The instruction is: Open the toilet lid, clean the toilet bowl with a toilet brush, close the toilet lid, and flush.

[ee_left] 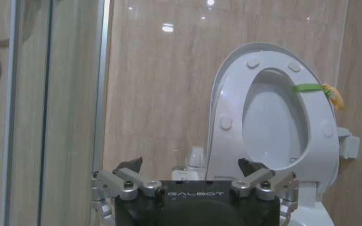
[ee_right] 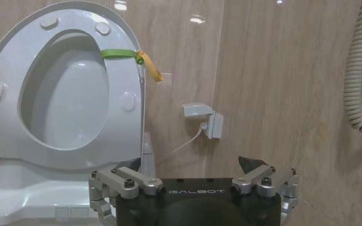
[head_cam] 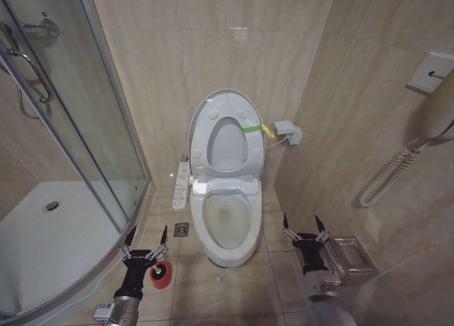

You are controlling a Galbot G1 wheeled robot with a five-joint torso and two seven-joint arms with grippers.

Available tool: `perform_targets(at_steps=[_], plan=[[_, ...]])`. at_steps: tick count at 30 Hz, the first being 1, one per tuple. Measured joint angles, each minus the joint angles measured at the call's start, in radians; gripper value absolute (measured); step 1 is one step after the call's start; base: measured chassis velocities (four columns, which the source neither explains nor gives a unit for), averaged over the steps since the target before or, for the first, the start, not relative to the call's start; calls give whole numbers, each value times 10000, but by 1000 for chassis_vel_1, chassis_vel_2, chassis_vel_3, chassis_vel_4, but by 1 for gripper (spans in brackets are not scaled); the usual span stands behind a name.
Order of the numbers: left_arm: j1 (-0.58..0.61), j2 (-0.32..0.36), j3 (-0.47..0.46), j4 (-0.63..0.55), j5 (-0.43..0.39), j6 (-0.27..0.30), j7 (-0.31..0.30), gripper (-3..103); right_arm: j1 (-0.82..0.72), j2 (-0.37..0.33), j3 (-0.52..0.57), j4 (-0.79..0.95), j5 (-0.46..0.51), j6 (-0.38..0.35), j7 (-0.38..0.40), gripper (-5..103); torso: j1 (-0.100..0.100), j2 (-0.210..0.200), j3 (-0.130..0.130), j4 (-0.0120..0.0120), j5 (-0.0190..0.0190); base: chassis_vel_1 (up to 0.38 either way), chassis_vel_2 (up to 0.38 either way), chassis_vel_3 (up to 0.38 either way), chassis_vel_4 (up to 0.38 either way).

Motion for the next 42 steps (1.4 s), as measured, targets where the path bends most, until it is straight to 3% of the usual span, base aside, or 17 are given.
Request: perform_targets(at_steps=[42], plan=[[0, 0, 0, 0, 0, 0, 0, 99, 0, 0, 0, 0, 0, 0, 0, 100, 0, 0, 0, 0, 0, 0, 0, 0, 0]])
